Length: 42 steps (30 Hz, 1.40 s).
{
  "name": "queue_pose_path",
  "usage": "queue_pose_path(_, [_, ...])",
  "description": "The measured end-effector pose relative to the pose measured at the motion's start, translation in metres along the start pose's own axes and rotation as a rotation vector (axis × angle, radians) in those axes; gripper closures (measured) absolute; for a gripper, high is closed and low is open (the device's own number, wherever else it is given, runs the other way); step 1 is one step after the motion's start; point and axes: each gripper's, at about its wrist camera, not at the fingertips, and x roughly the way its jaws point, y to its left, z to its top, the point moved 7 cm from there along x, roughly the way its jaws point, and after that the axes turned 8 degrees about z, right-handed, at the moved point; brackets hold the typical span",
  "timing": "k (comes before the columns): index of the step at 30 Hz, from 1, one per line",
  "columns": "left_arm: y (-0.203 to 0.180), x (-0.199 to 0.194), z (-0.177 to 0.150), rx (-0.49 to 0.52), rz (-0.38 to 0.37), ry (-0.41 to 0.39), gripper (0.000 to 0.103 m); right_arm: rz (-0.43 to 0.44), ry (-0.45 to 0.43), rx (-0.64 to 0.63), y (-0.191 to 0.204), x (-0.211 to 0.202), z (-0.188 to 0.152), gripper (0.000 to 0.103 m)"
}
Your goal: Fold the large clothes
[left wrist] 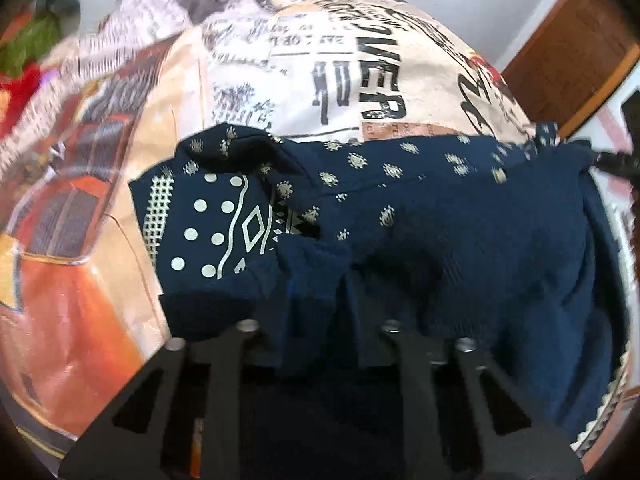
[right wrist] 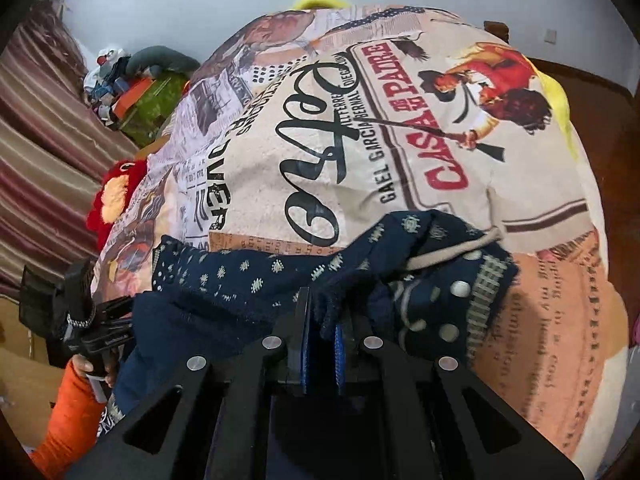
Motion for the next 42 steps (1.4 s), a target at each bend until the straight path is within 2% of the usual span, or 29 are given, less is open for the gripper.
queue_pose_path(1, [-0.001,-0.002,-0.001,0.011,0.021,-0.008,0.093,-0.008,-0.002,-0.014,0.001,-0.005,-0.001,0.098])
queue_pose_path(5, [0.005,-0.016,0.002,0.018,0.089,-0.061,0.096,-0.058,-0.018,-0.079,0.005,-0.025,-0.006,0.094])
queue_pose_path(6, [0.008,-0.022,0.004,0.014,0.111,-0.079,0.097,-0.08,-0.027,-0.093,0.005,-0.029,-0.008,0.089])
queue_pose_path(7, [0.013,-0.028,0.007,-0.001,0.129,-0.1,0.097,-0.108,-0.04,-0.106,0.004,-0.033,-0.008,0.075])
queue_pose_path(8, [0.018,-0.032,0.011,-0.016,0.141,-0.113,0.097,-0.139,-0.064,-0.124,0.004,-0.04,-0.009,0.065])
queue_pose_path(9, [0.026,-0.041,0.015,-0.047,0.16,-0.137,0.097,-0.145,-0.093,-0.141,0.004,-0.046,-0.009,0.05])
queue_pose_path(10, [0.036,-0.049,0.019,-0.079,0.17,-0.159,0.097,-0.138,-0.106,-0.151,0.004,-0.05,-0.009,0.045])
queue_pose_path(11, [0.043,-0.055,0.023,-0.105,0.18,-0.172,0.097,-0.128,-0.109,-0.16,0.005,-0.053,-0.011,0.045])
queue_pose_path(15, [0.057,-0.066,0.037,-0.14,0.233,-0.208,0.098,-0.134,-0.103,-0.2,0.009,-0.048,-0.017,0.044])
queue_pose_path(19, [0.053,-0.058,0.037,-0.115,0.279,-0.202,0.097,-0.154,-0.101,-0.211,0.008,-0.027,-0.016,0.044])
queue_pose_path(23, [0.051,-0.043,0.031,-0.111,0.293,-0.17,0.097,-0.152,-0.097,-0.201,0.005,0.0,-0.001,0.046])
queue_pose_path(29, [0.049,-0.025,0.023,-0.1,0.282,-0.132,0.097,-0.135,-0.073,-0.194,0.005,0.028,0.009,0.068])
queue_pose_path(32, [0.047,-0.024,0.022,-0.093,0.287,-0.131,0.097,-0.173,-0.06,-0.23,0.006,0.037,0.003,0.079])
queue_pose_path(34, [0.046,-0.027,0.023,-0.089,0.295,-0.14,0.097,-0.194,-0.082,-0.249,0.008,0.036,-0.001,0.087])
queue_pose_path(36, [0.044,-0.037,0.025,-0.084,0.299,-0.161,0.098,-0.215,-0.117,-0.271,0.013,0.027,-0.002,0.09])
queue_pose_path(42, [0.033,-0.083,0.047,-0.086,0.271,-0.273,0.097,-0.22,-0.261,-0.281,0.025,-0.024,0.008,0.094])
